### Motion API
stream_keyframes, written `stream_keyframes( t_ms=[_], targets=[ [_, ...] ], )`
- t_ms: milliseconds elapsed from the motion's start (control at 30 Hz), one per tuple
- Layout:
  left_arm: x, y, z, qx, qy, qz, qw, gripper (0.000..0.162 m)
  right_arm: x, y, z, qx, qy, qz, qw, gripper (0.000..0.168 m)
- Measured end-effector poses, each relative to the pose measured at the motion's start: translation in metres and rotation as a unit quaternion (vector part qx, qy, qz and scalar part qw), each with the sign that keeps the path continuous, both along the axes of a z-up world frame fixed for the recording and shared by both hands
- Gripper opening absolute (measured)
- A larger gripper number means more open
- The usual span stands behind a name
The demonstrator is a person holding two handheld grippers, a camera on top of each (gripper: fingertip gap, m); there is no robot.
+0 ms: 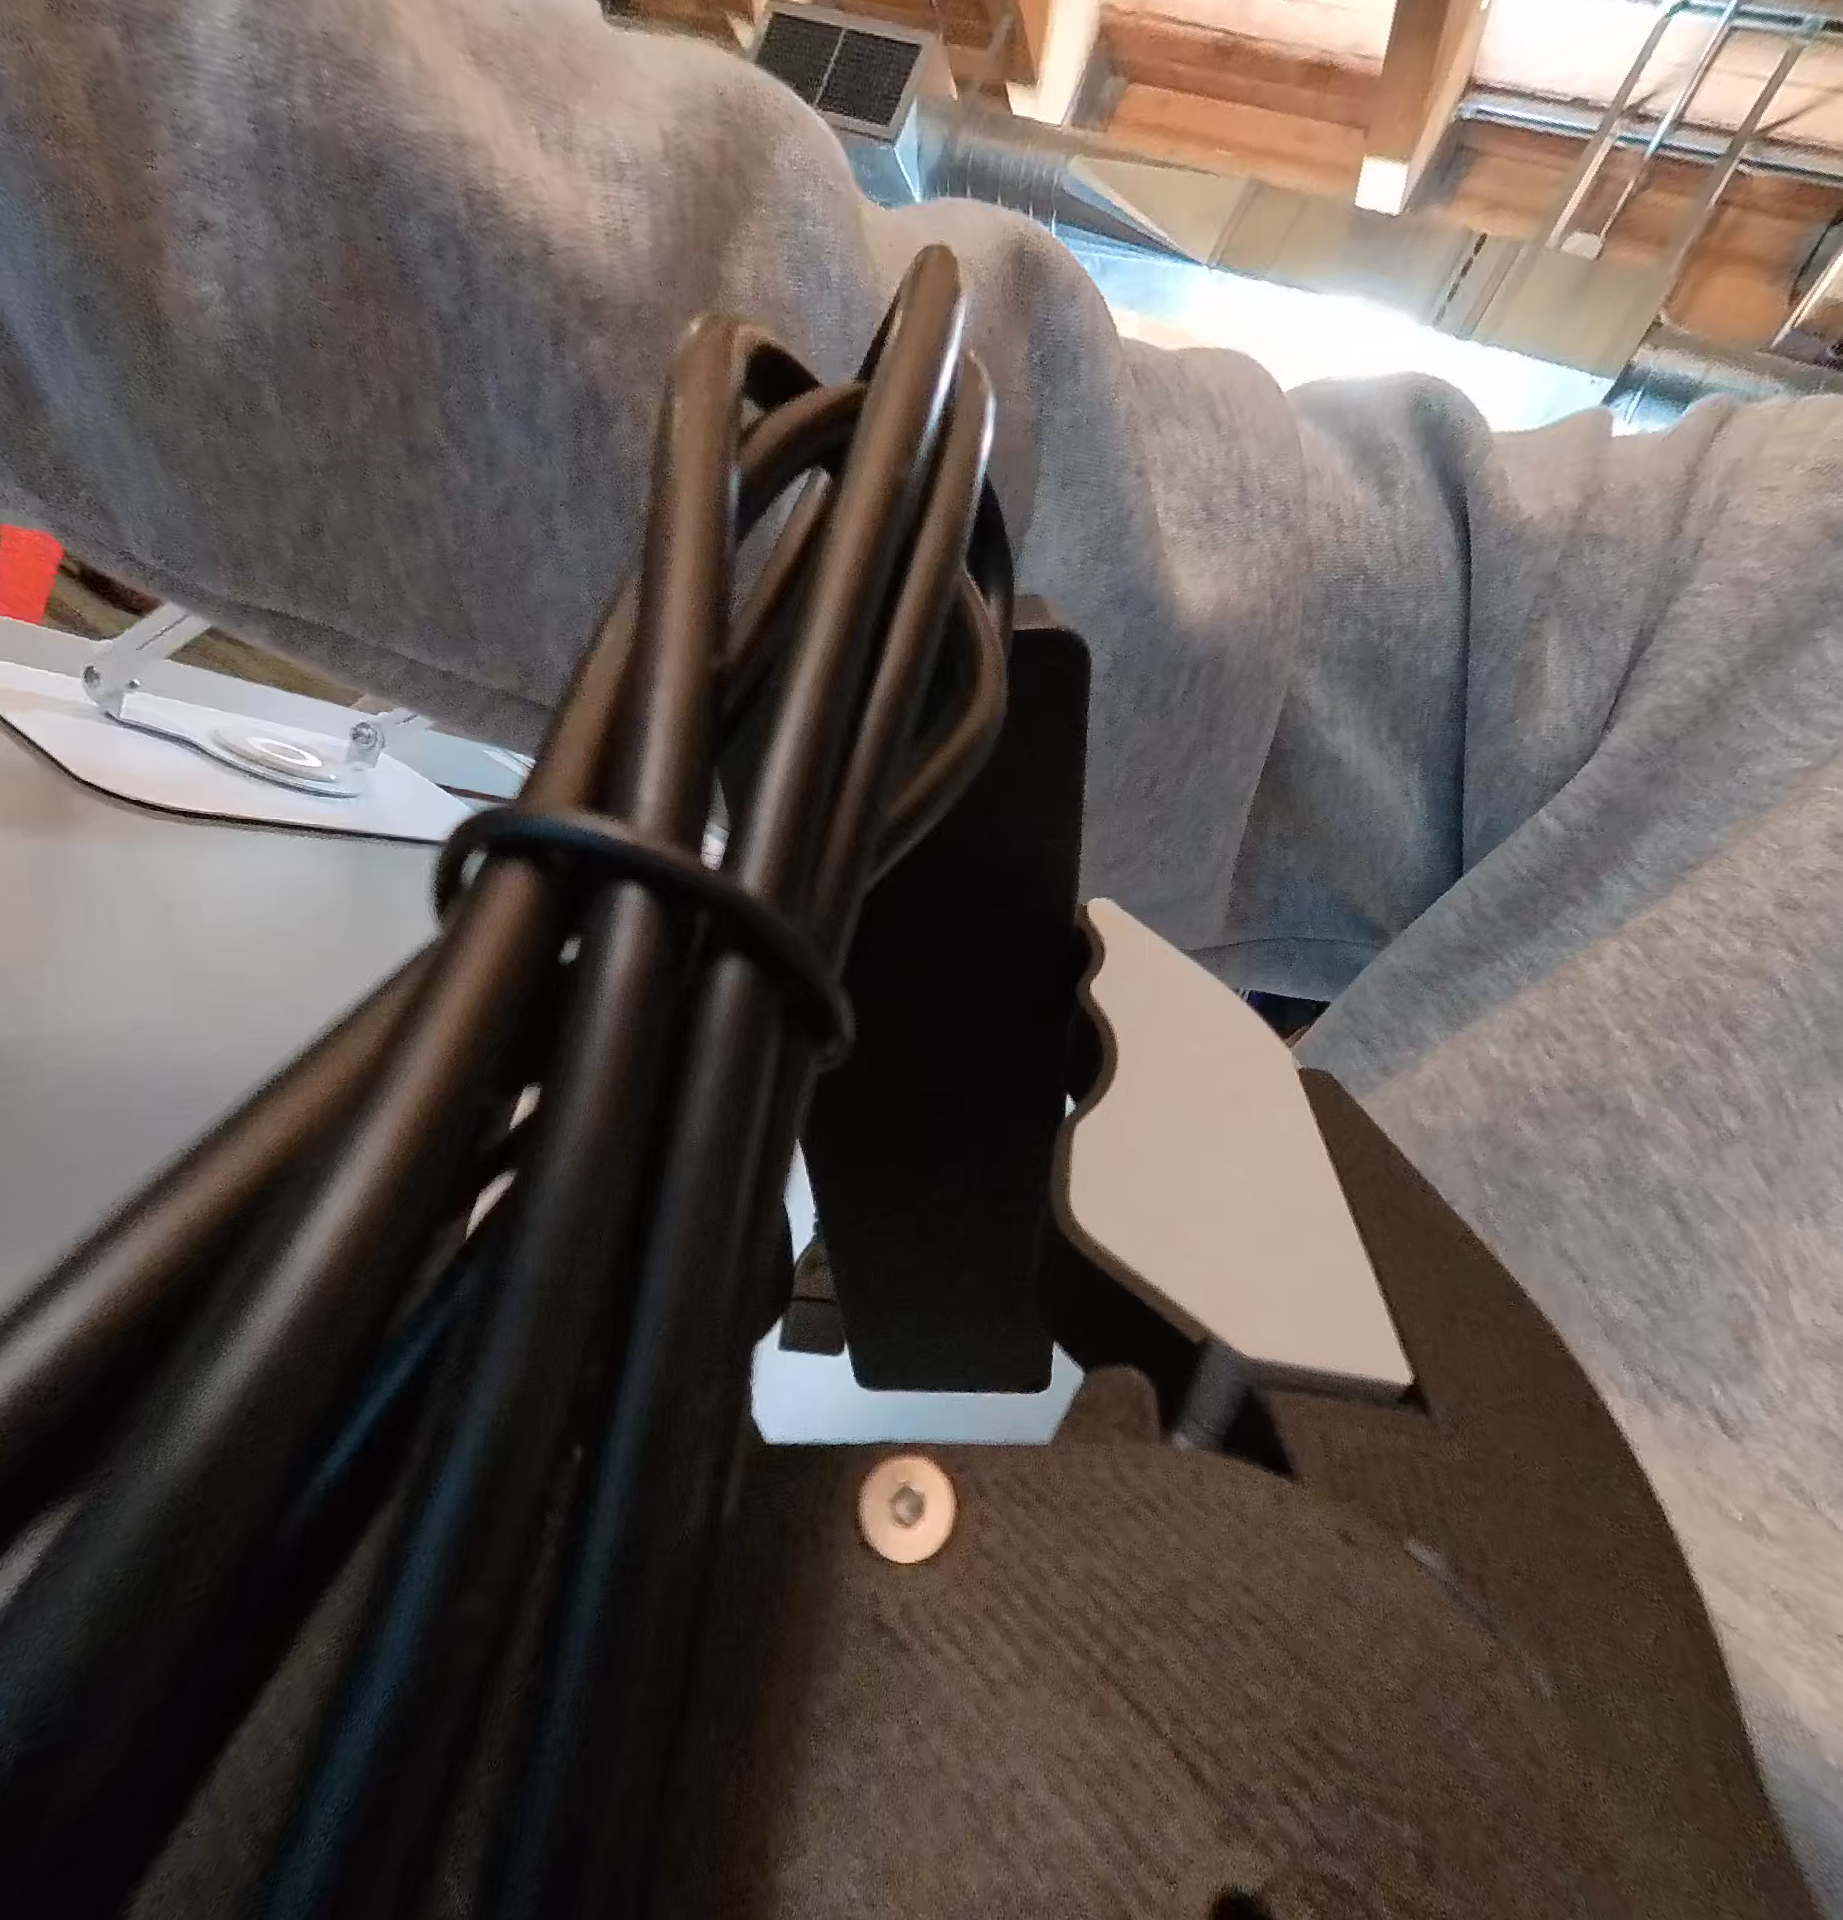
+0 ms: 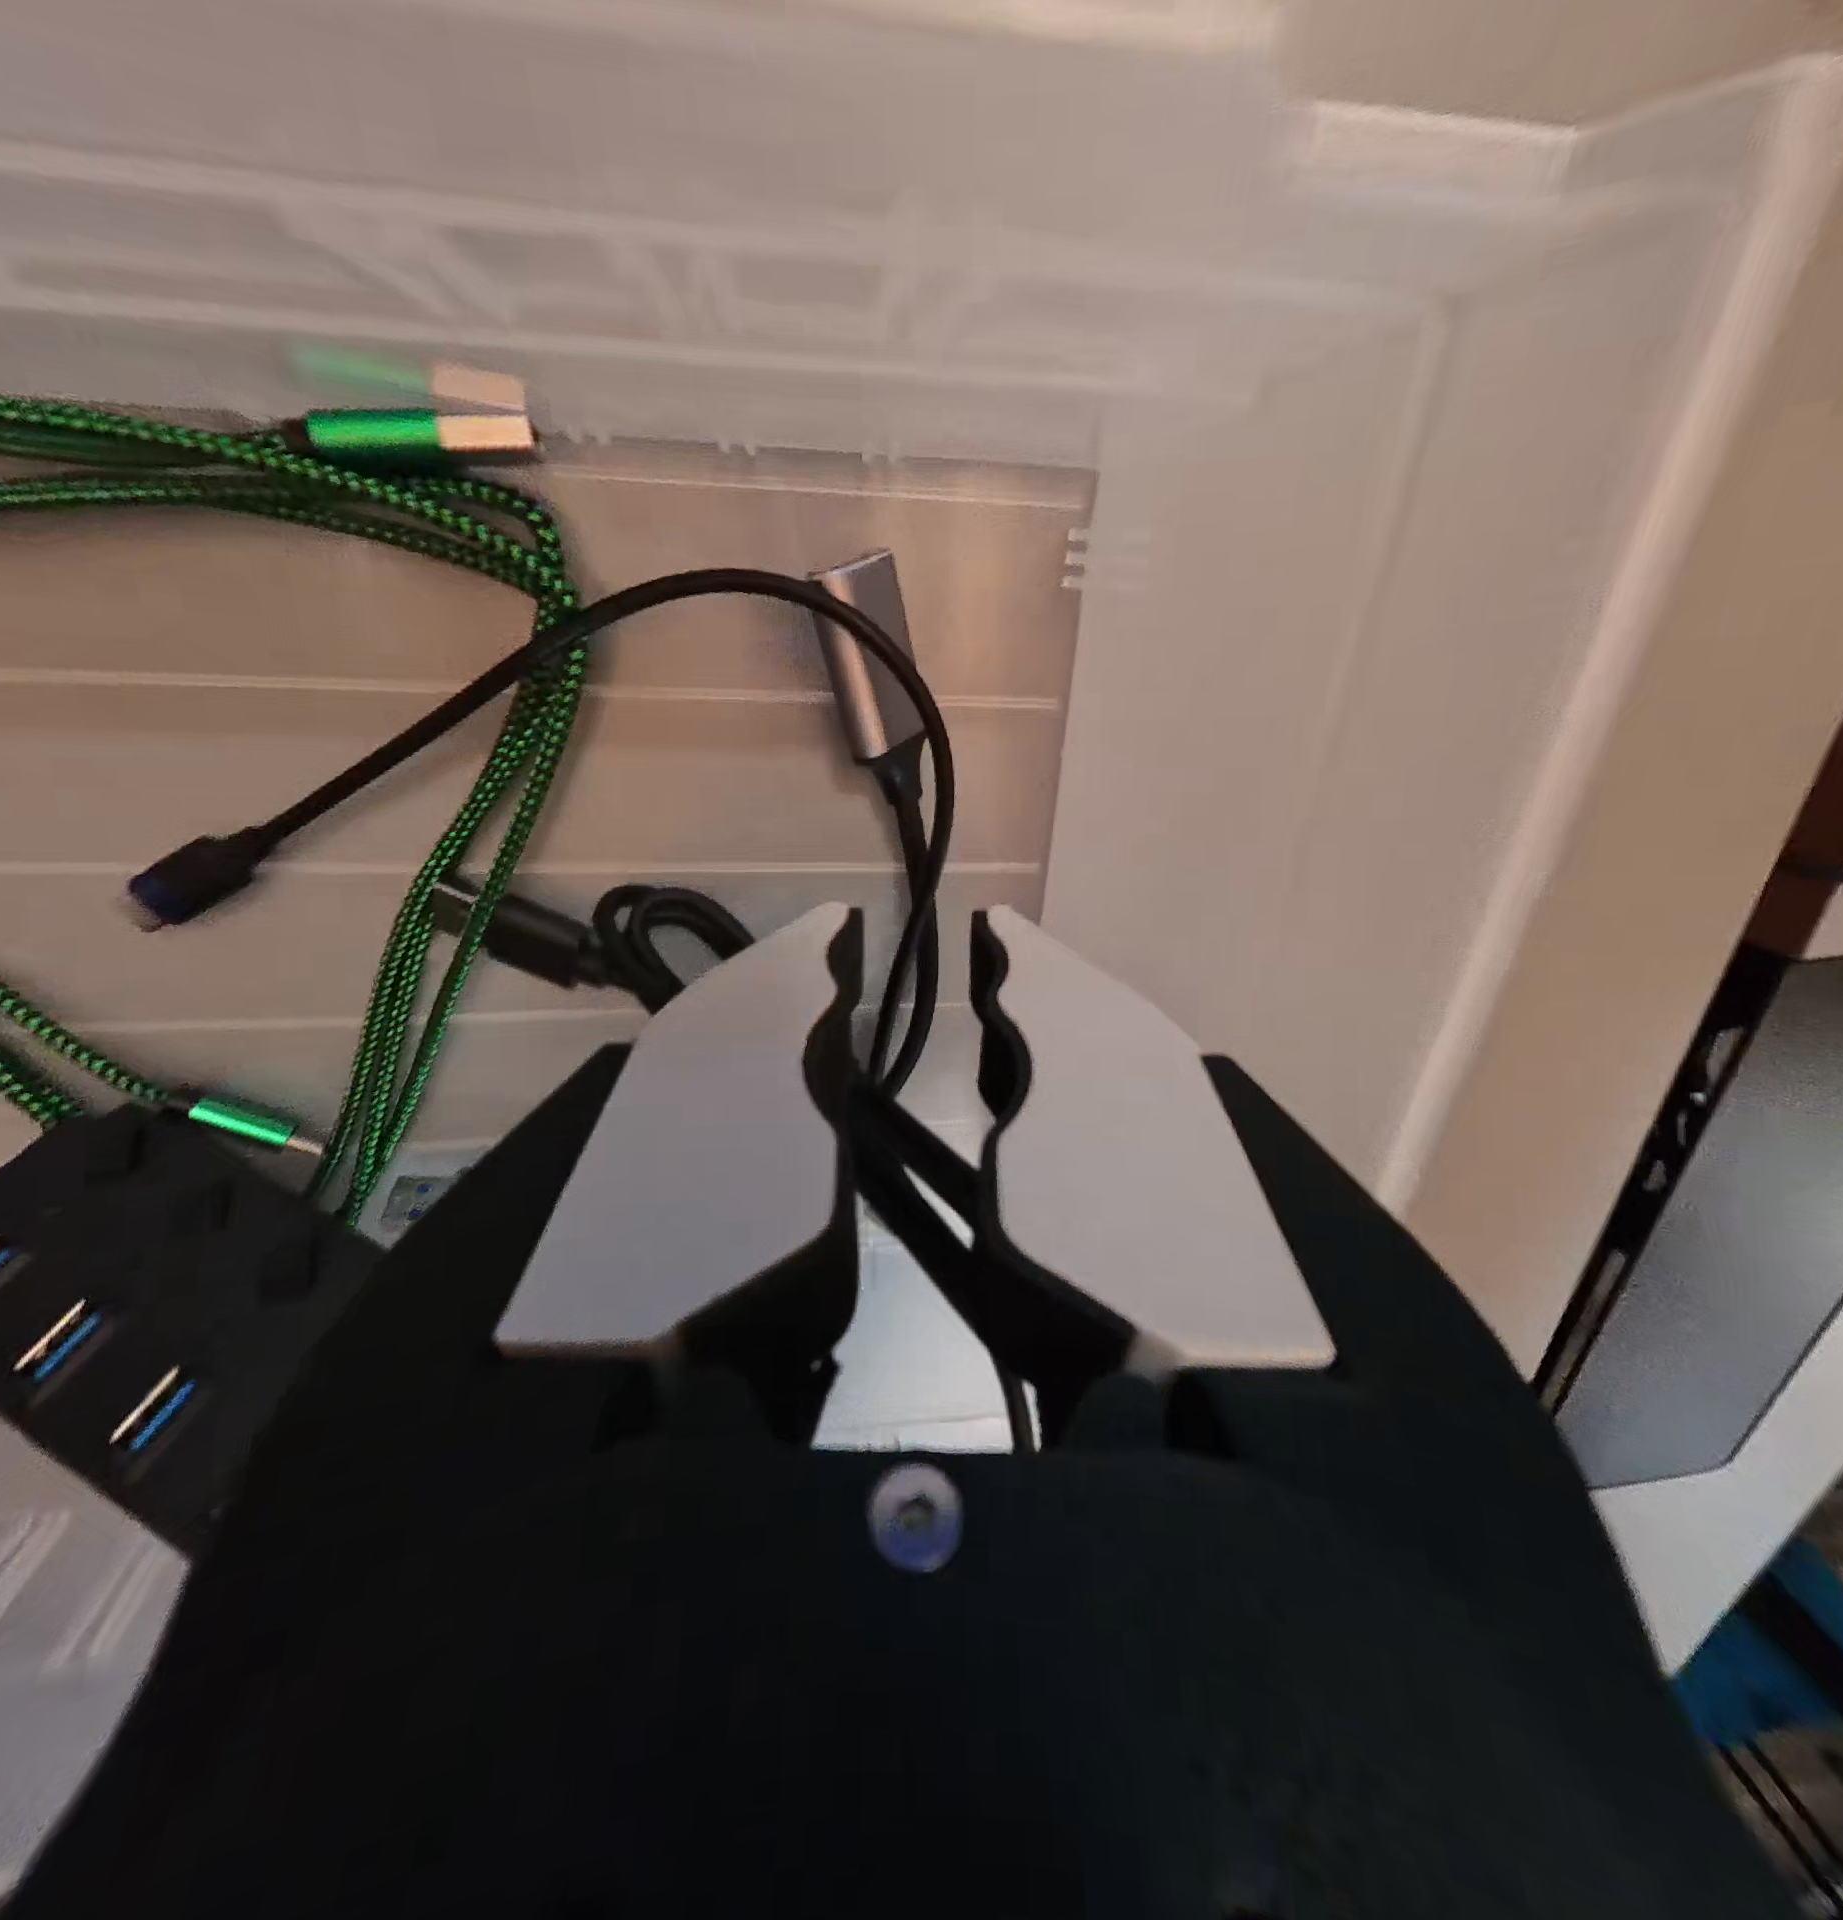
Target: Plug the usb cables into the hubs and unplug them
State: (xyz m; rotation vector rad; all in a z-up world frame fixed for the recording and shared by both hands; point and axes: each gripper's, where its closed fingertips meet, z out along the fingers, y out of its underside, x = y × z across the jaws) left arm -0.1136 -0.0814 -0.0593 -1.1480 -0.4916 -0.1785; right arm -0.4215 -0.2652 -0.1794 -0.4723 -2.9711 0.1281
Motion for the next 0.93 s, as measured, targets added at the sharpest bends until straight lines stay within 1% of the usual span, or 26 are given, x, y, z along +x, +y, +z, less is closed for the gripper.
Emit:
stream_keyframes(
  t_ms=[100,167,267,300,367,467,567,633,700,767,833,933],
  targets=[
    [0.000,-0.002,0.001,0.003,-0.001,-0.001,1.000,0.057,-0.001,0.001,-0.012,0.032,-0.007,-0.003,0.999,0.015],
    [0.000,-0.002,0.002,0.004,0.000,-0.002,1.000,0.057,-0.004,0.002,-0.016,0.044,0.000,0.002,0.999,0.005],
    [0.002,-0.001,0.002,0.000,0.003,-0.004,1.000,0.057,-0.006,-0.005,-0.006,0.017,0.015,0.019,1.000,0.003],
    [0.002,0.000,0.001,-0.003,0.004,-0.006,1.000,0.057,-0.006,-0.010,0.005,-0.010,0.020,0.022,1.000,0.003],
    [0.004,0.003,0.000,-0.008,0.005,-0.009,1.000,0.057,-0.005,-0.023,0.034,-0.085,0.022,0.021,0.996,0.004],
    [0.005,0.006,-0.002,-0.012,0.005,-0.015,1.000,0.057,0.001,-0.037,0.098,-0.224,0.015,0.017,0.974,0.003],
    [0.007,0.011,-0.006,-0.025,0.008,-0.020,0.999,0.057,0.015,-0.033,0.175,-0.382,0.010,0.028,0.923,0.003],
    [0.009,0.013,-0.008,-0.032,0.011,-0.022,0.999,0.057,0.030,-0.013,0.222,-0.475,-0.005,0.027,0.880,0.003],
    [0.009,0.016,-0.010,-0.035,0.010,-0.024,0.999,0.057,0.047,0.020,0.256,-0.548,-0.025,0.015,0.836,0.003],
    [0.009,0.017,-0.011,-0.035,0.007,-0.025,0.999,0.058,0.067,0.061,0.277,-0.607,-0.053,-0.003,0.793,0.003],
    [0.008,0.017,-0.010,-0.026,-0.001,-0.027,0.999,0.058,0.088,0.106,0.290,-0.666,-0.086,-0.029,0.741,0.003],
    [0.007,0.017,-0.003,0.016,-0.029,-0.040,0.999,0.057,0.121,0.179,0.301,-0.755,-0.135,-0.067,0.638,0.003]
  ],
)
